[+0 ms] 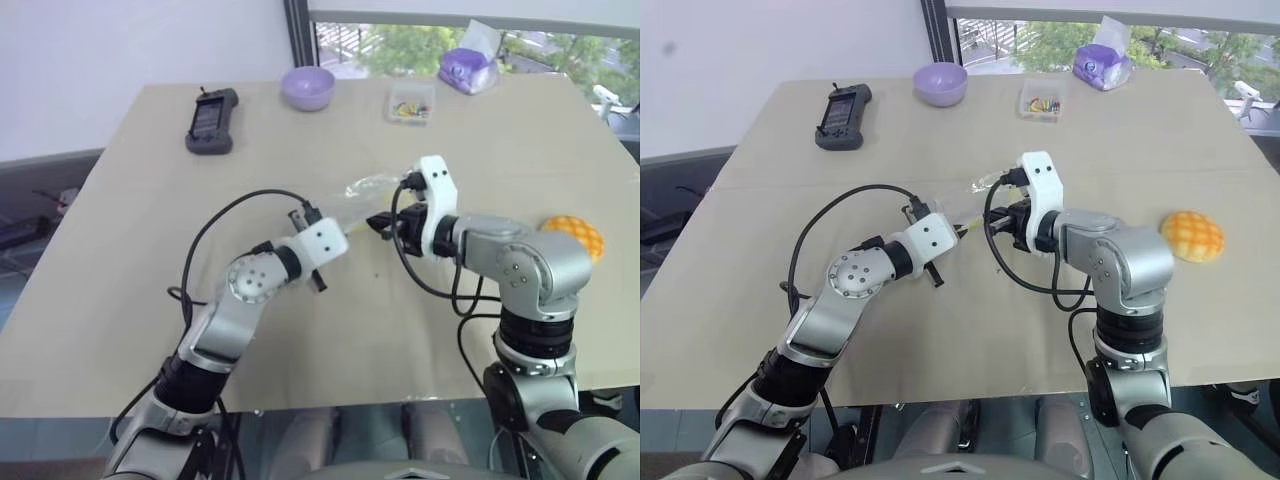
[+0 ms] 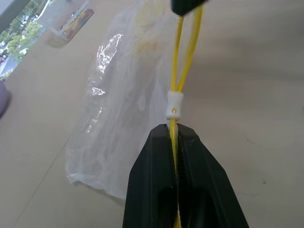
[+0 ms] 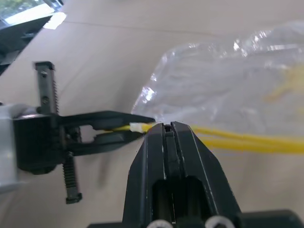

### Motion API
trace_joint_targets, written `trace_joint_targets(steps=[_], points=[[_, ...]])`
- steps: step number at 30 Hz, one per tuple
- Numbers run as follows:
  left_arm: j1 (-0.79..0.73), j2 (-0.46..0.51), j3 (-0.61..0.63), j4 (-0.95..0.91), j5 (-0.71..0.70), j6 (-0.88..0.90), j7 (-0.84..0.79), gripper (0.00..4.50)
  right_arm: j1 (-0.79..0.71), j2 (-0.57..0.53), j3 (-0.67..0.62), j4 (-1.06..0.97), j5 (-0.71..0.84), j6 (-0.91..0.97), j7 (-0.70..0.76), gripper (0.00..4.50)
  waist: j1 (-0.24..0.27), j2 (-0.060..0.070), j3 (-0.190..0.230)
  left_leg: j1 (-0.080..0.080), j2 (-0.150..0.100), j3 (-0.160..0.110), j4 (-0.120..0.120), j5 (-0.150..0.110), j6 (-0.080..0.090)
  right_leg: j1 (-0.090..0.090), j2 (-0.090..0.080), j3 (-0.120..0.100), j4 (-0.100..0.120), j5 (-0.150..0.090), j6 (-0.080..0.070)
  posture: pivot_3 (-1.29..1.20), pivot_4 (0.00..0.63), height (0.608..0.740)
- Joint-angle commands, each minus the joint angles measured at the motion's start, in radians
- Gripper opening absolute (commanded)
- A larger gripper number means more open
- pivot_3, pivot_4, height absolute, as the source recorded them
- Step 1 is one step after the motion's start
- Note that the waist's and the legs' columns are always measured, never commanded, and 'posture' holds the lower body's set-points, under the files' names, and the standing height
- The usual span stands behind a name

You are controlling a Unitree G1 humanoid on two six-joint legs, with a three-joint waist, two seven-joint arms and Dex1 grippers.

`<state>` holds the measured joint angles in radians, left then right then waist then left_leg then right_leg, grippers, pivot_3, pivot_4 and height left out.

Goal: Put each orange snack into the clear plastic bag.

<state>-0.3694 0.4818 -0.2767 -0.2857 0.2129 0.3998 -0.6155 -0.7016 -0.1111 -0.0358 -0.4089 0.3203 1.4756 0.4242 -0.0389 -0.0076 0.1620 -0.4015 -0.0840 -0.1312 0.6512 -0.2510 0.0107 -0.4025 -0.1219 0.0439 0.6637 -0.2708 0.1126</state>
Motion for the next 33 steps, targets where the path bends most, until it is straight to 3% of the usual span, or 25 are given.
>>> trace_joint_targets(steps=[1,22,28,33], points=[[0.001,0.005,0.006,-0.044,-0.001,-0.011,-0.002,0.0,0.0,-0.002,0.008,-0.014,0.028,-0.022,-0.011,0.02,-0.001,0.0,0.0,0.0,0.0,0.0,0.0,0.0,0.0,0.0,0.0,0.0,0.0,0.0,0.0,0.0,0.15,0.74],[0.003,-0.001,0.003,-0.046,-0.002,-0.012,-0.001,0.0,-0.011,0.023,-0.01,0.124,-0.006,-0.104,-0.158,0.02,-0.002,0.0,0.0,0.0,0.0,0.0,0.0,0.0,0.0,-0.001,0.0,0.0,0.0,0.0,0.0,0.0,0.15,0.74],[-0.002,-0.001,0.001,-0.039,-0.006,-0.02,-0.006,0.0,0.016,-0.006,0.026,0.209,-0.091,-0.324,-0.22,0.02,-0.002,0.0,0.0,0.0,0.0,0.001,0.0,0.0,0.0,-0.001,0.0,0.001,0.0,0.0,0.0,0.0,0.15,0.74],[-0.009,-0.001,0.002,-0.028,-0.008,-0.03,-0.009,0.0,0.101,-0.135,0.226,0.244,-0.19,-0.655,-0.094,0.02,-0.002,0.0,0.0,0.0,-0.001,0.001,0.0,0.0,0.0,-0.001,0.0,0.001,0.0,0.0,0.0,0.0,0.15,0.74]])
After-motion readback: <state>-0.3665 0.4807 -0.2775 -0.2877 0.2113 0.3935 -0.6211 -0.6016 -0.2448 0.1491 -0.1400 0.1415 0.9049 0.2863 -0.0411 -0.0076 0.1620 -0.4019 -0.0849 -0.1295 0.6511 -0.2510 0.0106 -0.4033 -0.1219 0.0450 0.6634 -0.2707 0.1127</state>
